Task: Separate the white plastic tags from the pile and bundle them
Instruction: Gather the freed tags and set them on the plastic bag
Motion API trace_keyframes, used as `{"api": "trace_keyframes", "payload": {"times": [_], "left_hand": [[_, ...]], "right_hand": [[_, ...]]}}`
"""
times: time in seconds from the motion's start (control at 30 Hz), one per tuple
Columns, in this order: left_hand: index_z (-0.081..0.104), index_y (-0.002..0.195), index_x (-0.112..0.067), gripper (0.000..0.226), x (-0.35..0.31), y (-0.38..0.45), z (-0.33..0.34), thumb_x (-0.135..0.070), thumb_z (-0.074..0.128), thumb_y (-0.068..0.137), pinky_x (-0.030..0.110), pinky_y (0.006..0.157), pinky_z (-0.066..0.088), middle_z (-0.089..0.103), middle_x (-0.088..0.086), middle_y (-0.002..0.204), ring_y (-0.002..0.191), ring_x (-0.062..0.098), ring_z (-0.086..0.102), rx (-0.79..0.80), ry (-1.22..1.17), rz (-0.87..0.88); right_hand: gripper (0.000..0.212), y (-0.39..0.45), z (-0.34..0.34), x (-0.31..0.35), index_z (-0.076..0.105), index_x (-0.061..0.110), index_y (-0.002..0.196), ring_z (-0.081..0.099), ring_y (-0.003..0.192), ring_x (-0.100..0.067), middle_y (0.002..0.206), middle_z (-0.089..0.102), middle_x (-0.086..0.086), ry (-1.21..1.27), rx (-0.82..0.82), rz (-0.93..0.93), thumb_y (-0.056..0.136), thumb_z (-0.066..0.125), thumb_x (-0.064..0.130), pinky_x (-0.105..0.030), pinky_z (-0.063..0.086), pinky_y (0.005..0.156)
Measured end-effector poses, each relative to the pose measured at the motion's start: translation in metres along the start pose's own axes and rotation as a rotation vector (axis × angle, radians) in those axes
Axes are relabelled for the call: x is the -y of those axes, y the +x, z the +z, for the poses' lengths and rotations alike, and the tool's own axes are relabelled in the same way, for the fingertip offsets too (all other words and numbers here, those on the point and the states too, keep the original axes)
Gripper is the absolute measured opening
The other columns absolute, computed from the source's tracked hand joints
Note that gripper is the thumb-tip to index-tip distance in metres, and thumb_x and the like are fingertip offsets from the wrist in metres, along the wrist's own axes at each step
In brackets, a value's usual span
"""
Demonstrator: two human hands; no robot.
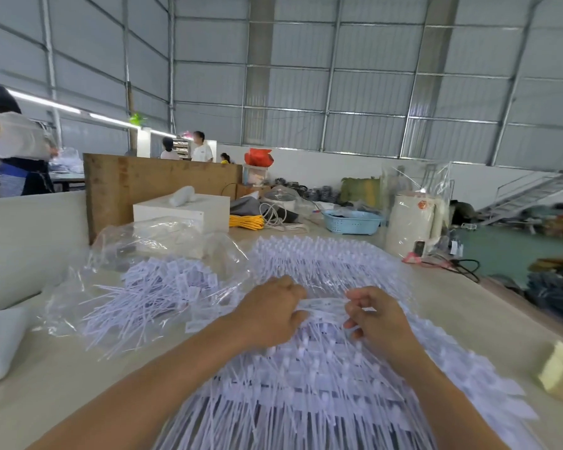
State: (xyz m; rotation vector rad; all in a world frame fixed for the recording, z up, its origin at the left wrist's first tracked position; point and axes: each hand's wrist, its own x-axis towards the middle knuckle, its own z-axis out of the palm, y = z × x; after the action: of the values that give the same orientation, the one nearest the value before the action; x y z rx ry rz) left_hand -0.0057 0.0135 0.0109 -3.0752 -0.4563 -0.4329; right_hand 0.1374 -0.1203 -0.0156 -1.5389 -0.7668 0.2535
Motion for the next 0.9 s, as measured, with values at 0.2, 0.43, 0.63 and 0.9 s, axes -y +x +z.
{"api": "trace_keyframes", "payload": {"times": [0.2, 0.43, 0.63, 0.9], "left_hand": [[0.061, 0.114, -0.015, 0.031, 0.004, 0.028, 0.004, -0.036, 0.051, 0.094, 0.041, 0.097, 0.034, 0.05, 0.006, 0.119, 0.114, 0.025, 0.046, 0.131, -0.007, -0.106], [0.056, 0.087, -0.025, 0.017, -0.014, 0.041, -0.024, -0.016, 0.069, 0.084, 0.023, 0.069, 0.041, 0.052, -0.008, 0.088, 0.08, 0.013, 0.053, -0.204, -0.45, 0.116], [0.067, 0.09, -0.003, 0.012, -0.015, 0.037, -0.004, -0.008, 0.073, 0.08, 0.024, 0.054, 0.053, 0.068, 0.001, 0.065, 0.05, 0.01, 0.063, -0.274, -0.988, -0.097], [0.062, 0.073, -0.01, 0.019, -0.033, 0.031, 0.018, -0.019, 0.064, 0.09, 0.02, 0.041, 0.046, 0.066, 0.004, 0.054, 0.041, 0.016, 0.06, -0.317, -1.116, -0.105]], "right_hand": [[0.021, 0.001, -0.001, 0.0, 0.061, 0.011, 0.083, 0.058, 0.068, -0.024, 0.088, 0.058, -0.014, -0.072, -0.032, -0.025, 0.09, 0.053, -0.007, -0.03, 0.052, 0.06], [0.015, -0.008, -0.007, 0.013, 0.069, 0.017, 0.086, 0.051, 0.058, -0.016, 0.069, 0.059, -0.008, -0.125, 0.098, -0.211, 0.091, 0.059, 0.008, -0.028, 0.044, 0.058], [0.007, -0.004, -0.017, 0.016, 0.071, 0.005, 0.086, 0.053, 0.058, -0.009, 0.068, 0.061, -0.002, -0.086, 0.049, -0.185, 0.087, 0.065, 0.008, -0.023, 0.047, 0.055], [0.021, -0.006, -0.011, 0.016, 0.068, 0.017, 0.066, 0.05, 0.052, -0.006, 0.057, 0.06, -0.001, -0.413, 0.145, -0.431, 0.087, 0.066, 0.017, -0.021, 0.041, 0.056]]}}
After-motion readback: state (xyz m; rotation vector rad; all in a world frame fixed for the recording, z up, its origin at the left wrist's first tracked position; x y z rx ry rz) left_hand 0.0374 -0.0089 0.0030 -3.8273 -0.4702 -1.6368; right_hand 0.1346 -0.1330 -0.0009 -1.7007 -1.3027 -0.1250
